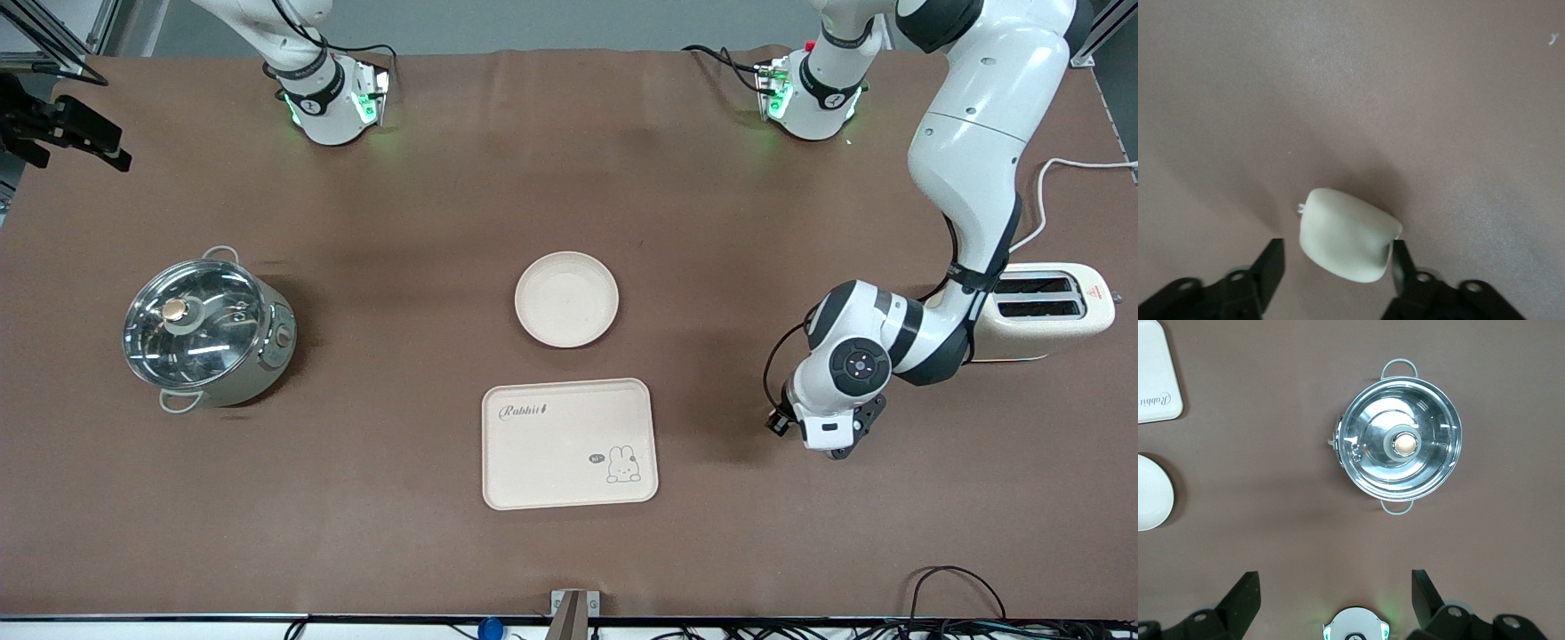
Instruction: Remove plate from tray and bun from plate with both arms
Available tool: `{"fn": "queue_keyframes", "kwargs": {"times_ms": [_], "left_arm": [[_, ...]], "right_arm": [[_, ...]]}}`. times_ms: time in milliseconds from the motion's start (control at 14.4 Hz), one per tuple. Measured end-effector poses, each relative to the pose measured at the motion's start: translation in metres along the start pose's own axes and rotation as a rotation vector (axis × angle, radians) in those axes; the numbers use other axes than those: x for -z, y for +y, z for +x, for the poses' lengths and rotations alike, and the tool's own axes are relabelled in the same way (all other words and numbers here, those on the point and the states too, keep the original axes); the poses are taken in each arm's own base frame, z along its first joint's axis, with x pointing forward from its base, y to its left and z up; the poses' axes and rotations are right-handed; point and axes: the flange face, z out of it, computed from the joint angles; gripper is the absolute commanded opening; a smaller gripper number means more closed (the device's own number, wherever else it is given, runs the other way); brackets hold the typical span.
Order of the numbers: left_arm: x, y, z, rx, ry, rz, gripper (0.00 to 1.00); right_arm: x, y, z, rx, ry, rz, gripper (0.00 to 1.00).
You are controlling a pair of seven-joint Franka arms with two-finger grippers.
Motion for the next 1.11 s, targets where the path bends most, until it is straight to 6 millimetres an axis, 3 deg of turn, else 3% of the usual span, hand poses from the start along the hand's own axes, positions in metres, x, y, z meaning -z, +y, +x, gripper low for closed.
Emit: {"fn": "queue_keyframes", "kwargs": {"times_ms": [208,347,624,832,1110], "left_arm": [[0.018,0.004,0.002,-0.002,0.015,-0.024,1.00],[0.051,0.009,-0.001,-0.053,0.038,-0.054,1.00],[0.166,0.005,-0.010,-0.248,0.128,-0.098,1.00],[0.254,-0.022,-0.005,-0.434,0.165,-0.059,1.00],[0.323,-0.063,0.002,-0.602,0.146,-0.043,1.00]], "right_arm": [[0.003,0.010,0.005,-0.019,0.038,-0.002,1.00],[0.003,0.012,0.008,-0.022,0.055,-0.001,1.00],[0.003,0.010,0.009,-0.018,0.060,-0.002,1.00],[0.005,0.009,0.010,-0.017,0.066,-0.002,1.00],[0.006,0.008,0.010,-0.014,0.068,-0.002,1.00]]}}
